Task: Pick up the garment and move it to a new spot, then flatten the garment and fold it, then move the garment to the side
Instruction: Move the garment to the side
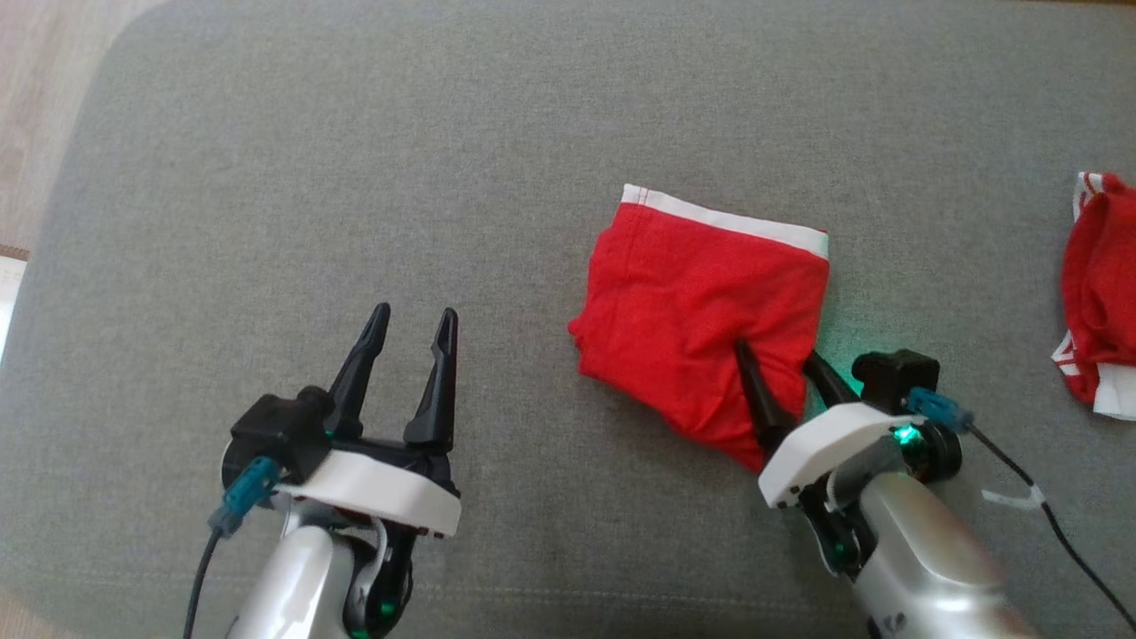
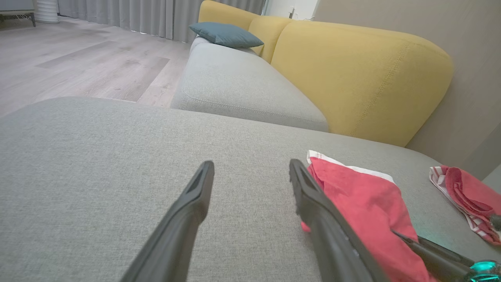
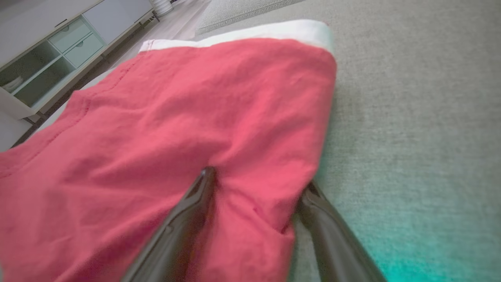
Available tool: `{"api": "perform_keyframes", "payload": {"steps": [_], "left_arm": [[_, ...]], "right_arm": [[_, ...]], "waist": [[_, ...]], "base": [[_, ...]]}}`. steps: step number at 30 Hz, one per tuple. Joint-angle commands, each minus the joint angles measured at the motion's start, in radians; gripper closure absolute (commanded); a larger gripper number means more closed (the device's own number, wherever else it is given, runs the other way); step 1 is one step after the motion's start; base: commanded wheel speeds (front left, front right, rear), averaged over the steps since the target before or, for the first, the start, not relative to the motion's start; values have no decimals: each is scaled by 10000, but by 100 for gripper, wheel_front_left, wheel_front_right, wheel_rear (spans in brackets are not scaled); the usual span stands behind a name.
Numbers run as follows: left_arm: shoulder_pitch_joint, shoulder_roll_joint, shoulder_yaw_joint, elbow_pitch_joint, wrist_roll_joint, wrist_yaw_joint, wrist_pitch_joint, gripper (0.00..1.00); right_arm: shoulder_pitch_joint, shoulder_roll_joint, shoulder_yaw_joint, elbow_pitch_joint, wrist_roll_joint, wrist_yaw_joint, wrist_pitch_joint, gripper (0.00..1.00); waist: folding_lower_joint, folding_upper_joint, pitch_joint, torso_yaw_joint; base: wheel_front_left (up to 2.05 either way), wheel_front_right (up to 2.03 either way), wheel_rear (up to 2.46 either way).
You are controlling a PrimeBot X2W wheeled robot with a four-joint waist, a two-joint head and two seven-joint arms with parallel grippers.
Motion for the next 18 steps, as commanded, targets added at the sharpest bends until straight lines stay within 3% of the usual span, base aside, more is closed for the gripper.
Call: {"api": "perform_keyframes", "payload": {"steps": [1, 2, 3, 4, 5, 11, 18], "left_arm": [[-413, 28, 334, -314, 69, 1, -61, 0], [-438, 28, 333, -310, 72, -2, -61, 0], [-465, 28, 330, -305, 71, -4, -61, 0], [-495, 28, 326, -300, 69, -5, -61, 0], [-523, 28, 323, -296, 66, -5, -61, 0], [-502, 28, 393, -293, 57, 14, -61, 0], [-341, 28, 577, -321, 129, -21, -61, 0]], "right_arm": [[-173, 34, 391, 173, 88, 71, -6, 0], [-245, 34, 460, 272, 102, 71, -35, 0], [-308, 34, 521, 365, 127, 71, -63, 29], [-373, 34, 559, 462, 128, 71, -103, 86], [-440, 34, 581, 558, 81, 71, -160, 100], [-819, 34, 296, 988, -832, 71, -588, 100], [-1149, -336, -357, 721, -2945, 71, -785, 100]], "waist": [[0, -1, 60, -21], [0, -1, 80, -31], [0, -1, 98, -42], [0, -1, 113, -56], [0, -1, 121, -75], [0, -1, -23, -327], [0, -1, -323, -922]], "base": [[0, 0, 0], [0, 0, 0], [0, 0, 0], [0, 0, 0], [0, 0, 0], [0, 0, 0], [0, 0, 0]]}}
